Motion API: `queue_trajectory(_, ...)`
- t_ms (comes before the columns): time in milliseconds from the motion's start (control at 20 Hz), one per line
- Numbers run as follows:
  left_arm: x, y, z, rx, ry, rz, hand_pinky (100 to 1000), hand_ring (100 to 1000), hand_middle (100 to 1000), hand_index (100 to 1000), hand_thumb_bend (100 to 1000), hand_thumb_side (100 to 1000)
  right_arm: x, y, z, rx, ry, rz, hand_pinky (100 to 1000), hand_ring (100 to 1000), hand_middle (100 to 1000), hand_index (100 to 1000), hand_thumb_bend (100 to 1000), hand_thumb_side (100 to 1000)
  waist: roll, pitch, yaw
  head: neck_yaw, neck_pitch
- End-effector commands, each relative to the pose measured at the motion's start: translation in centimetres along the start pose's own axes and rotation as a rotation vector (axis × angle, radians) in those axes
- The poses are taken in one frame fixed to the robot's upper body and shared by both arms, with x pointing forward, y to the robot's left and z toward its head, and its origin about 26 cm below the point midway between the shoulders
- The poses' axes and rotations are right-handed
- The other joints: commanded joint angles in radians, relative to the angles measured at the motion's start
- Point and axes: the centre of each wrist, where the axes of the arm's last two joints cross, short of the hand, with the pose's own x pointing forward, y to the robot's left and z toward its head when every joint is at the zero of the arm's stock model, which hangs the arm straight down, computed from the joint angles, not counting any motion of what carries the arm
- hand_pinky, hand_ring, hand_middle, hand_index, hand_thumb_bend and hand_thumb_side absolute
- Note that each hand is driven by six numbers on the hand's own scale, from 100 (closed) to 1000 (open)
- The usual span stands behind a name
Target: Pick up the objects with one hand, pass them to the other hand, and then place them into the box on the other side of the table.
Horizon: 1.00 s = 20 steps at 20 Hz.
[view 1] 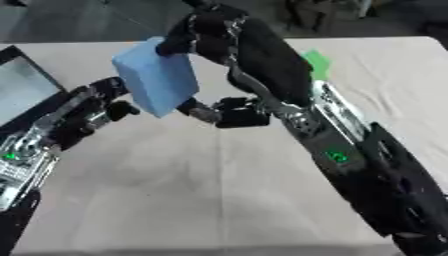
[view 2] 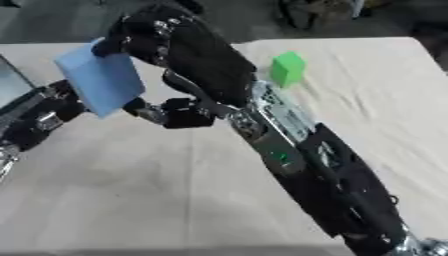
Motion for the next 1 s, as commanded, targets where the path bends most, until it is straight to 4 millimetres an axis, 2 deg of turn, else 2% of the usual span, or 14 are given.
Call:
queue_trajectory(50, 0.9, 0.0, -0.8, -0.009, -0.026, -0.018, 786, 1000, 878, 876, 637, 631, 0.1, 0.1, -0.7, -0.01, -0.027, -0.03, 733, 630, 544, 602, 165, 100, 0.002, -0.009, 0.001, -0.005, -0.003)
queue_trajectory(400, 1.4, -0.8, -1.2, -0.041, -0.067, 0.045, 787, 1000, 880, 844, 650, 633, -0.2, 1.4, -0.2, -0.012, -0.023, -0.091, 708, 608, 535, 590, 102, 100, 0.003, -0.006, 0.001, -0.017, -0.003)
queue_trajectory(600, 1.3, -0.7, -1.0, -0.05, -0.08, 0.089, 787, 1000, 879, 840, 652, 633, -0.5, 1.7, 0.3, -0.01, -0.012, -0.1, 701, 605, 534, 588, 100, 100, 0.002, -0.006, 0.0, -0.022, -0.003)
queue_trajectory(850, 0.9, -0.4, -0.5, -0.047, -0.064, 0.097, 787, 1000, 879, 840, 651, 630, -0.7, 1.7, 0.5, -0.015, -0.004, -0.098, 700, 606, 534, 588, 100, 100, 0.001, -0.006, -0.001, -0.023, -0.003)
queue_trajectory(1000, -0.8, 0.2, 0.7, -0.039, 0.007, 0.09, 790, 1000, 883, 842, 674, 591, -0.7, 1.6, 0.4, -0.018, -0.006, -0.098, 700, 607, 534, 589, 100, 100, 0.002, -0.006, -0.002, -0.028, -0.003)
